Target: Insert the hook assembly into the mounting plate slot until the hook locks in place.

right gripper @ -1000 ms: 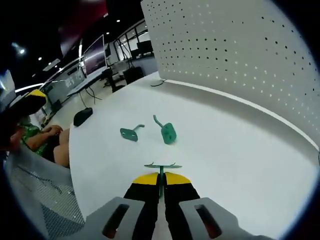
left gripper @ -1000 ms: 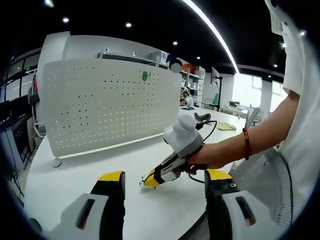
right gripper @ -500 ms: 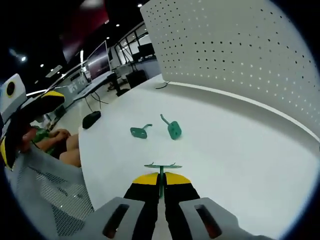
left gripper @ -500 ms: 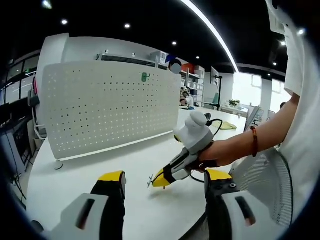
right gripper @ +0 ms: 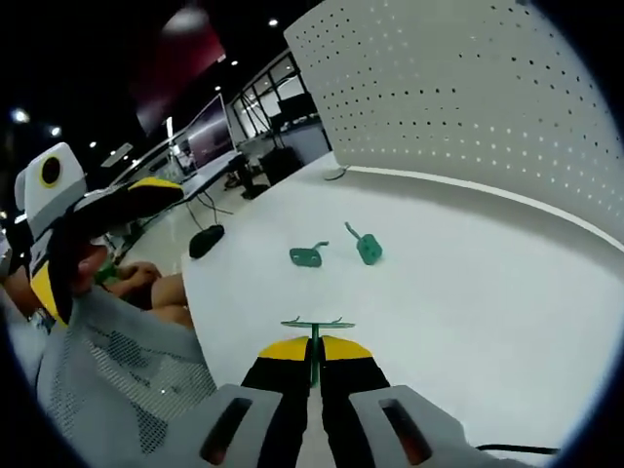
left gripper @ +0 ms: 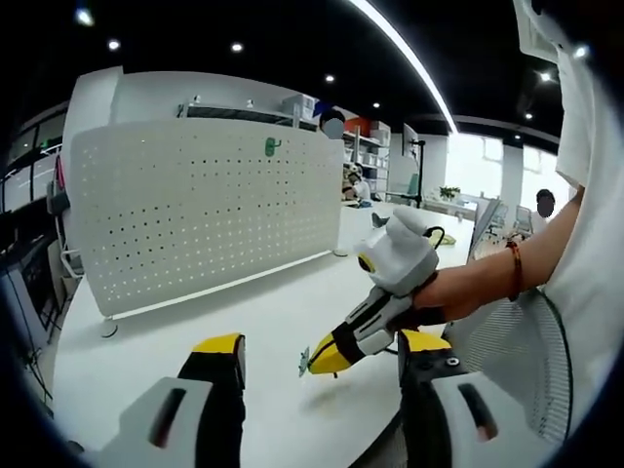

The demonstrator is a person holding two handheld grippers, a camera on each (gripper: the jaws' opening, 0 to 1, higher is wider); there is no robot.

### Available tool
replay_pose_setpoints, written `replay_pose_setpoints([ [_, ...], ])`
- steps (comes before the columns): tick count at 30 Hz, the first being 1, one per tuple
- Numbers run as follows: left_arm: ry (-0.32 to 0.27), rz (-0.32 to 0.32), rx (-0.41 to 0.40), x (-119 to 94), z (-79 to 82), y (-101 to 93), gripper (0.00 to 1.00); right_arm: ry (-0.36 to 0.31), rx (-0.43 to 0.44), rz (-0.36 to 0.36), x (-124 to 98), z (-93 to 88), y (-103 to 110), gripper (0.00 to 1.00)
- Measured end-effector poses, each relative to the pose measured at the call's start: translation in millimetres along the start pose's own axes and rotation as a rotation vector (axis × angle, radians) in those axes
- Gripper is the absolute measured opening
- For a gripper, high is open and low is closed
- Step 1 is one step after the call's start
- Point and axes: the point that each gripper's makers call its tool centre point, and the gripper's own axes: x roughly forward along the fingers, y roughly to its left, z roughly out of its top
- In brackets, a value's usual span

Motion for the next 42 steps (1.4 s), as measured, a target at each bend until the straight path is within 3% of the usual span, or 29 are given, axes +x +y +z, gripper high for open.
replay_pose_setpoints([
  [10,0.025,-0.035,0.013,3,-3.8,-7.5,0.59,-0.004,0.052,0.035,-14,-4.3,8,0.01],
  [17,0.049,-0.042,0.013,3,-8.9,-8.5,0.48,-0.046,0.088,0.064,-29,4.5,20,0.01],
  [28,0.025,-0.045,0.036,4,-6.1,-10.8,0.30,-0.125,0.199,0.162,-42,19.8,40,0.01],
  [32,0.034,-0.055,0.039,3,-8.3,-13.0,0.28,-0.129,0.213,0.207,-44,24.5,49,0.01],
  [37,0.011,-0.065,0.049,1,-5.6,-15.4,0.18,-0.145,0.206,0.254,-48,31.1,61,0.01],
  [42,0.023,-0.061,0.067,0,-8.7,-15.4,0.18,-0.145,0.212,0.301,-52,35.7,73,0.01],
])
